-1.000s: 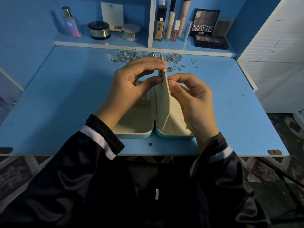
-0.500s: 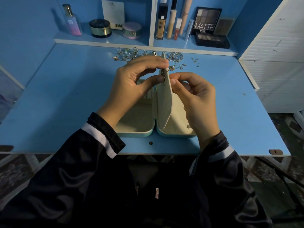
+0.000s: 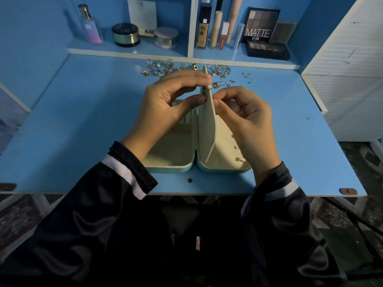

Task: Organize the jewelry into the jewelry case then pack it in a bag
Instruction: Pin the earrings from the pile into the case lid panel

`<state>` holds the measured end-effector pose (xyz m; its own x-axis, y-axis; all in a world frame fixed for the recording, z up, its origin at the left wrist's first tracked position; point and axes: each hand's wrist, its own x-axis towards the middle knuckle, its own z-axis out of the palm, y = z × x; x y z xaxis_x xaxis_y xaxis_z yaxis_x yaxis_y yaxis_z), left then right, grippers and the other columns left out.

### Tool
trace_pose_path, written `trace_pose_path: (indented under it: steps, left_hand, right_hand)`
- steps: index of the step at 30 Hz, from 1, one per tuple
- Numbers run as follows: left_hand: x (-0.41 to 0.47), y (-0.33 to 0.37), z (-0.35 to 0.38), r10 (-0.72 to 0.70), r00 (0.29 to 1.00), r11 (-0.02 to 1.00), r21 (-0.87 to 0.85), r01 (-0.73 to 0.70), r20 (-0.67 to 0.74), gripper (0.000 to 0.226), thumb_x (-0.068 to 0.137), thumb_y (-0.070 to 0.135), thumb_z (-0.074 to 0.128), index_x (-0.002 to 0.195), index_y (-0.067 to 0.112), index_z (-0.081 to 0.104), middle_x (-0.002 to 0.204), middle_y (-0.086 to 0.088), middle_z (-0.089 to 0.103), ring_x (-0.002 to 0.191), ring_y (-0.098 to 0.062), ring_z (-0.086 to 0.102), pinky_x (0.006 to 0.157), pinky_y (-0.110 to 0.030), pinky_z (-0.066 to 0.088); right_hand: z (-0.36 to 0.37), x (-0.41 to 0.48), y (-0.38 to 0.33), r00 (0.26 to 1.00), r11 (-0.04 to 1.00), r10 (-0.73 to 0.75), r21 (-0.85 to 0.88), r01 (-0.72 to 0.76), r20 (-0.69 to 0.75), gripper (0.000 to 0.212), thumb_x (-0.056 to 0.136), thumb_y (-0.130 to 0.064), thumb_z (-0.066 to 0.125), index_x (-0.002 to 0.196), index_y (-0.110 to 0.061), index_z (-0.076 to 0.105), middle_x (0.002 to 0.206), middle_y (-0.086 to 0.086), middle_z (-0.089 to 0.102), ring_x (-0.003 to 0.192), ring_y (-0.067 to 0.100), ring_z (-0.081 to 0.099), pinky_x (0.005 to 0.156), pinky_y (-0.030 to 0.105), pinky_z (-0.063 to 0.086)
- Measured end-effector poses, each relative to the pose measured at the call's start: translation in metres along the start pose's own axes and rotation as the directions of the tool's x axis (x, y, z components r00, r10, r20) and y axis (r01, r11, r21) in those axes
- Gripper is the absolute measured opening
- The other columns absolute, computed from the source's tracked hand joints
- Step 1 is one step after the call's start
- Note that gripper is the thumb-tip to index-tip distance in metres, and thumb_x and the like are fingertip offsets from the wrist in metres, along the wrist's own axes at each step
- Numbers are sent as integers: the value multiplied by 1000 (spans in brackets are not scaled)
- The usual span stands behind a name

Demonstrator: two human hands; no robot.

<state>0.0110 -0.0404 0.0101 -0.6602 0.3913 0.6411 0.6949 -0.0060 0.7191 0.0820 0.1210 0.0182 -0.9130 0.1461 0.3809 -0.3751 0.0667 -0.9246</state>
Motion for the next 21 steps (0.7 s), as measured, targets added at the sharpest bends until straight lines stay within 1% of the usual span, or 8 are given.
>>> trace_pose_path:
  steps: [3,7,9,12,15,17,21]
  left_hand:
    - [0,0,-1,-6,1000,1000,2,6,4,30,88,9,69,117,12,62,118,1,63,116,-19,62,98,-30,50]
    - [-1,-1,-1,-10,1000,1000,-15,10,-4,30,88,8,70,116,12,62,117,1,64,115,-18,63,98,-30,50]
    - [-1,-1,-1,-11,1000,1000,-20,11,-4,30,87,8,70,116,12,62,117,1,64,115,-18,63,98,-30,50]
    - [-1,-1,0,-5,1000,1000,-14,5,-2,31,88,7,70,117,11,62,117,0,64,115,-18,63,99,-30,50]
    - [-1,-1,0,1,1000,1000,-5,-1,2,31,88,6,69,117,9,61,117,0,63,116,-19,62,99,-31,50]
    - [-2,-1,0,6,1000,1000,-6,-6,4,31,88,7,69,118,9,61,118,1,63,116,-18,62,99,-30,50]
    - [-1,0,-1,6,1000,1000,3,-6,7,32,88,7,69,119,8,61,118,1,63,117,-17,62,100,-30,49]
  right_hand:
    - [0,1,-1,1000,1000,-5,-29,6,5,10,90,7,60,99,10,62,60,-20,61,56,-5,57,61,7,44]
    - [1,1,-2,1000,998,-17,-52,18,11,10,89,6,62,98,7,65,61,-20,62,55,-5,56,60,7,42]
    - [1,2,-2,999,997,-33,-66,33,8,10,88,5,63,98,5,66,67,-16,64,58,-4,57,61,8,43]
    - [1,2,-2,999,995,-53,-83,53,12,11,88,4,65,98,4,67,75,-2,65,62,-3,59,63,9,44]
    - [0,3,-1,997,991,-81,-106,83,18,12,86,4,66,97,1,68,76,0,64,62,-4,56,64,9,43]
    - [-1,4,0,995,988,-94,-117,97,24,12,86,3,67,97,0,68,79,4,65,66,-2,57,67,12,45]
    - [-3,5,2,997,996,-70,-58,70,14,13,84,5,67,98,6,69,84,12,68,72,7,63,73,20,51]
